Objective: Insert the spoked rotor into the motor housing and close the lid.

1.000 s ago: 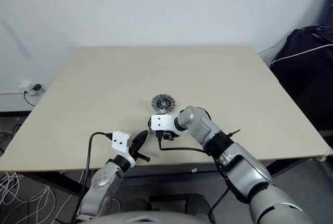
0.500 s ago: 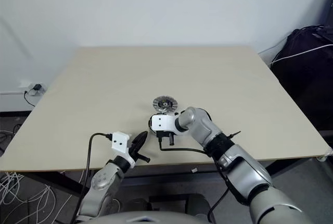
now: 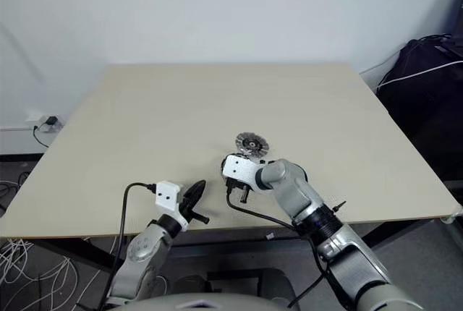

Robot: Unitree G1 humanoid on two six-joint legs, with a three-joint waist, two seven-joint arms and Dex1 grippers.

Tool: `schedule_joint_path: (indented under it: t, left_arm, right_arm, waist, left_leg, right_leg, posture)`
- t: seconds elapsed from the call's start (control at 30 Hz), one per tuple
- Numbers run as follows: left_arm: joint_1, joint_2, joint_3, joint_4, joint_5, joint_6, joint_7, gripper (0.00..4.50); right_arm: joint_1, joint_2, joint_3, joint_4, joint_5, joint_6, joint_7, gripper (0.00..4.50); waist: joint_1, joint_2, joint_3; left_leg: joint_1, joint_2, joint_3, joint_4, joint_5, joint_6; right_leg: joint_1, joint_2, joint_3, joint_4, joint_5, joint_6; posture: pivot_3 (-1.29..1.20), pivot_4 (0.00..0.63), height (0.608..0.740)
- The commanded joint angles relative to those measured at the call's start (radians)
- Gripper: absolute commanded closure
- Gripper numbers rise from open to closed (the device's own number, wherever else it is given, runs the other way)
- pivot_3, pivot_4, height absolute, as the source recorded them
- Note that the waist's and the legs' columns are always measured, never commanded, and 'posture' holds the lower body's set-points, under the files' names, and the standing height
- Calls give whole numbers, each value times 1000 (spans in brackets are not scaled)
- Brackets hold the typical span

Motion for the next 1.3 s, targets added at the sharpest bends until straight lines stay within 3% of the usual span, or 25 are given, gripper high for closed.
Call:
schedule_joint_path:
  t: [0.03,0.3,0.53,0.87,1.13,1.3]
  left_arm:
    - [-17,-6,4,-2,-15,-15,-12,4500]
    - [-23,-8,1,15,-19,-17,-21,4500]
    - [-25,-13,1,24,-19,-20,-23,4500]
    - [-19,-14,6,19,-13,-23,-19,4500]
    - [-18,-13,9,17,-11,-24,-16,4500]
    - [-16,-12,11,15,-9,-26,-14,4500]
  right_arm:
    - [9,-26,-62,-170,21,86,-9,4398]
    - [27,-34,-135,-370,115,398,-24,4398]
    - [38,17,-180,-389,191,599,-126,4398]
    - [52,122,-259,-353,300,761,-269,4398]
    - [52,184,-323,-286,362,782,-375,4398]
    - [58,190,-324,-266,394,774,-411,2837]
  waist:
    - [1,0,0]
    - [3,0,0]
    - [7,0,0]
    - [6,0,0]
    - [6,0,0]
    - [5,0,0]
  left_leg:
    - [0,0,0,0,0,0]
    - [0,0,-1,0,-2,3]
    - [0,0,-1,0,-2,4]
    - [-1,0,-1,0,-2,3]
    - [-1,0,-1,0,-1,2]
    - [-1,0,-1,0,-2,3]
  right_leg:
    - [0,0,0,0,0,0]
    - [0,0,0,0,-2,-3]
    - [0,0,0,0,-2,-4]
    - [0,0,0,0,-2,-3]
    - [0,0,0,0,-1,-2]
    - [0,0,0,0,-1,-2]
  posture:
    - [0,0,740]
    - [0,0,740]
    - [0,0,740]
    - [0,0,740]
    - [0,0,740]
    - [0,0,740]
